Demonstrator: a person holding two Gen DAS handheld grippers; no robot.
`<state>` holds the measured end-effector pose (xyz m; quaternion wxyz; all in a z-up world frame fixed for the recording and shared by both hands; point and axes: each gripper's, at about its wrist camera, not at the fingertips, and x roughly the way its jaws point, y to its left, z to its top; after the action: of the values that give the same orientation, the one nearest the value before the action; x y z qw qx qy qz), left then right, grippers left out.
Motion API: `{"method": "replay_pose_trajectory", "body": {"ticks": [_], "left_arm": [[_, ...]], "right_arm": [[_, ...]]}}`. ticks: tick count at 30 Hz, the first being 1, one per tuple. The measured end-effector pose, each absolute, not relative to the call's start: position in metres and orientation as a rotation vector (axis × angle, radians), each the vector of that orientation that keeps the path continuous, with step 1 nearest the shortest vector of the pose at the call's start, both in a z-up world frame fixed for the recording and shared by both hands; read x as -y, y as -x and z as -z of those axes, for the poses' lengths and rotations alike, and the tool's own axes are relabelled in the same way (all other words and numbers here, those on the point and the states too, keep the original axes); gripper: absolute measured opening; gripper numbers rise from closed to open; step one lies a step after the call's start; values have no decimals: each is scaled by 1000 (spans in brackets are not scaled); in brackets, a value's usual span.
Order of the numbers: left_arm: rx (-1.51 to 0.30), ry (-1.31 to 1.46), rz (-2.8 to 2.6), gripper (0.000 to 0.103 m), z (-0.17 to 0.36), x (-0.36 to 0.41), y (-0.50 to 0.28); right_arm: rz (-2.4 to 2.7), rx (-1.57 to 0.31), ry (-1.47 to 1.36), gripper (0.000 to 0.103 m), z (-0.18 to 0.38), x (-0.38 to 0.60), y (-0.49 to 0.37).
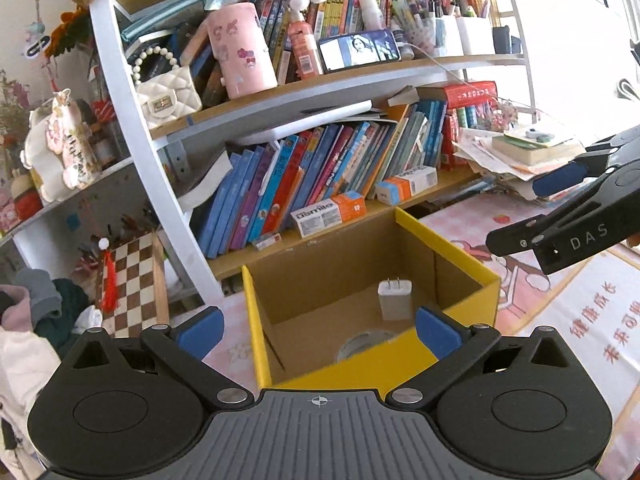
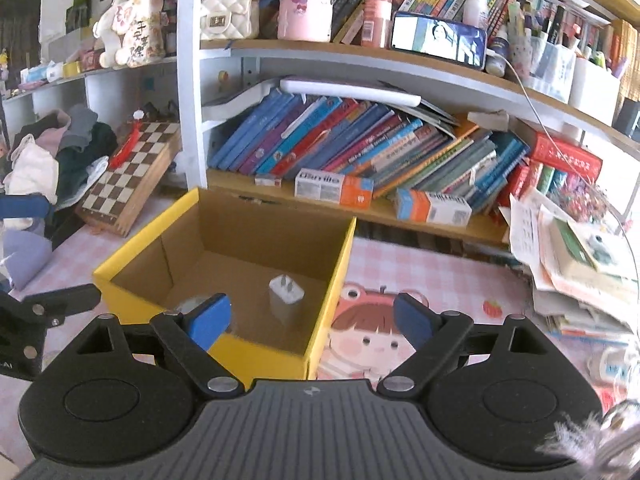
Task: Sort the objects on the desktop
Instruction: 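Withdraw both tools from the box back toward the pink pig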
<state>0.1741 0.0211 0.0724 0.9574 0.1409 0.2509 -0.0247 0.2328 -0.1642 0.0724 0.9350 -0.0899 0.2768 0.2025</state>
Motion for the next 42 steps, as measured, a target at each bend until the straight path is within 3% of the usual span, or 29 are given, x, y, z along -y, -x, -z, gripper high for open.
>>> {"method": "replay_pose_trajectory", "body": {"ticks": [27,42], "left_arm": [[-637,-240,71,103,-26,-43,-62],[-720,-201,66,103,2,-38,-42]], "right_arm": [[-354,-650,218,95,-23,139,-101],[-336,-754,222,97,12,127,-62]]}}
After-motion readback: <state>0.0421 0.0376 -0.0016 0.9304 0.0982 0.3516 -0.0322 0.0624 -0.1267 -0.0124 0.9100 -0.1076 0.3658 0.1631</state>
